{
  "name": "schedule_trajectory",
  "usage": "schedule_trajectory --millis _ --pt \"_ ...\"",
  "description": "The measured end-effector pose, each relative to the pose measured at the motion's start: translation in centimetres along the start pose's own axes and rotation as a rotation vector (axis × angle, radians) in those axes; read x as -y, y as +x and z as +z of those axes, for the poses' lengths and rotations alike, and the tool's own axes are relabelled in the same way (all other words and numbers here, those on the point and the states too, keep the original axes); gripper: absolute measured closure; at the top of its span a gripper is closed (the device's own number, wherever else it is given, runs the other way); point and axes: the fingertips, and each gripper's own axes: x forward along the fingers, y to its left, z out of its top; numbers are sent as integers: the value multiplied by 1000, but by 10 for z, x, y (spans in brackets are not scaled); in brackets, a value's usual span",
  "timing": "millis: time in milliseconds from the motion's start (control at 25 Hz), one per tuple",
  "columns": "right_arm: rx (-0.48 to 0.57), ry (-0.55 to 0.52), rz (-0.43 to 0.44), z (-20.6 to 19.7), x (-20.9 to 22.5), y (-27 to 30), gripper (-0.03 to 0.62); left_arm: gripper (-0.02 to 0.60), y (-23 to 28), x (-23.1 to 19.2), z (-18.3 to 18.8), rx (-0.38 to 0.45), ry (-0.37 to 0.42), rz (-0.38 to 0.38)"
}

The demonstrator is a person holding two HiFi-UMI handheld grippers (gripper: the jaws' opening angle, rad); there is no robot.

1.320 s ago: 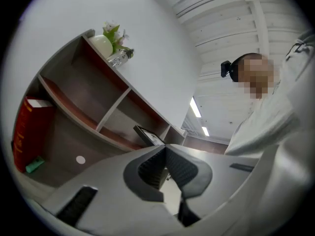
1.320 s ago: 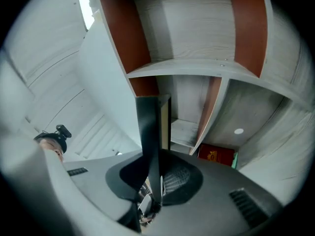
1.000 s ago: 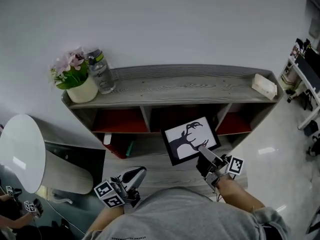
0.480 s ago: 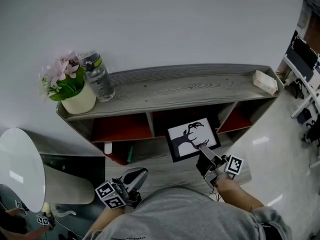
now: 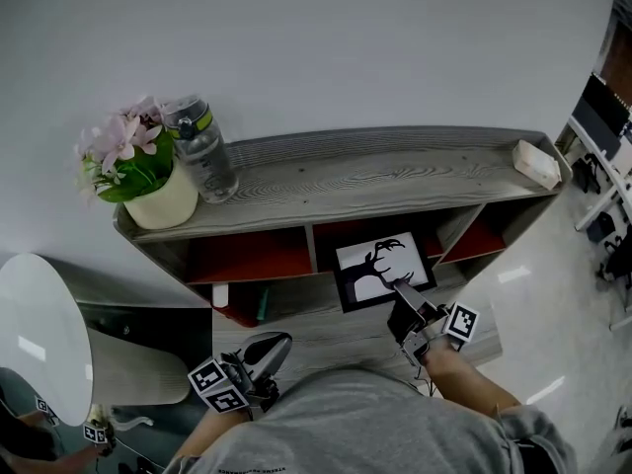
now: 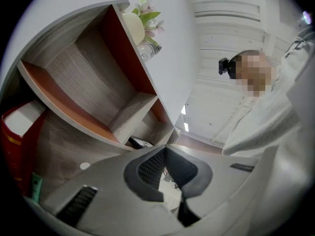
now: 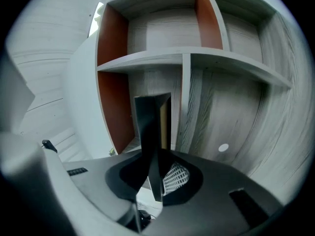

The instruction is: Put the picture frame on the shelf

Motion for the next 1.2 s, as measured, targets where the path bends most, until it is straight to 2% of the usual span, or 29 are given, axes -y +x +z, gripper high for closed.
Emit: schedule_trajectory --millis 160,320,440,560,680,800,840,920,1000,1040,1200 --pt "25 17 -45 2 11 6 530 572 -1 -6 1 3 -13 0" --pt "40 -48 -103 7 18 12 525 572 1 -11 1 2 -18 -7" --pt "9 -152 -151 7 19 17 506 572 4 -14 1 2 -22 -12" --pt "-58 -319 -198 6 16 21 485 572 6 -16 0 0 -27 -16" --pt "-117 -444 -190 3 6 29 459 572 6 -18 1 1 -30 -16" --pt "-160 -503 -189 1 0 33 444 572 6 -20 1 1 -34 -13" --pt "-172 -495 -198 2 1 32 441 572 5 -21 1 1 -36 -11" --pt "-162 -380 -236 5 11 27 293 572 5 -22 0 2 -40 -10" --pt "-99 -190 -244 9 17 23 292 572 5 -22 0 4 -42 -12" --pt "-77 -137 -235 10 16 24 292 572 6 -22 -1 4 -43 -14" --pt "-82 -134 -250 8 16 20 289 572 6 -22 -1 5 -43 -19"
